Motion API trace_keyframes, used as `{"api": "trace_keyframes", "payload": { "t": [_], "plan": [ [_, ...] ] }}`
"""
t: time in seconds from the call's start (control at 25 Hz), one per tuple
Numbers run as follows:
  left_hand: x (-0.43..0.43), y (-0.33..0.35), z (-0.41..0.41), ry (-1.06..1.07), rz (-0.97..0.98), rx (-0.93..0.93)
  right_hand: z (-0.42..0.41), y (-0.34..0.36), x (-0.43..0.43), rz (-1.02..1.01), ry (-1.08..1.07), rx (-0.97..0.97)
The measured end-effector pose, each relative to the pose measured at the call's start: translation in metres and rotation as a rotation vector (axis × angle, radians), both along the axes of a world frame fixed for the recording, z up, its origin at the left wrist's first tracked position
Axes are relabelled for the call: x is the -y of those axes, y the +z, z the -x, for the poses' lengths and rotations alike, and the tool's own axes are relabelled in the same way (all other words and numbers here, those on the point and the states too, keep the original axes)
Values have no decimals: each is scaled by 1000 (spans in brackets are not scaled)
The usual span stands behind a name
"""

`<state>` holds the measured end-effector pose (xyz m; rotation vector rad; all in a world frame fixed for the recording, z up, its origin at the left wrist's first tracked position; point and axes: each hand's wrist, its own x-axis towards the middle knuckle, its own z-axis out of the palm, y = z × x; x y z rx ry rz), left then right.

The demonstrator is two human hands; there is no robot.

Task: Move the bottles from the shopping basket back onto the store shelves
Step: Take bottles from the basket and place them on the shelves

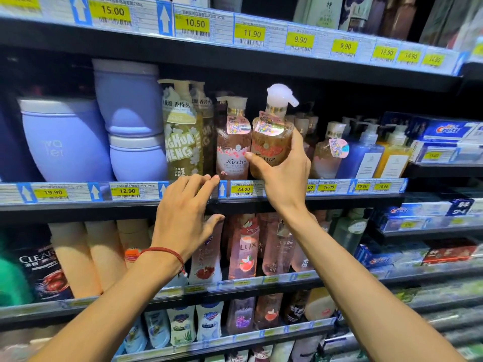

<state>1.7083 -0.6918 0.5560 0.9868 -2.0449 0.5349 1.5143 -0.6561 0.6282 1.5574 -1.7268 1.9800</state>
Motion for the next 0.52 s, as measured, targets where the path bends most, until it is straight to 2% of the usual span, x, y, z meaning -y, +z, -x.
{"api": "trace_keyframes", "payload": {
  "t": [0.16,0.52],
  "plan": [
    [0,-1,1,0,-13,-10,5,-4,1,-105,-12,56],
    [0,-2,2,-11,-14,-32,11,-3,-1,-225,28,-25]
  ]
}}
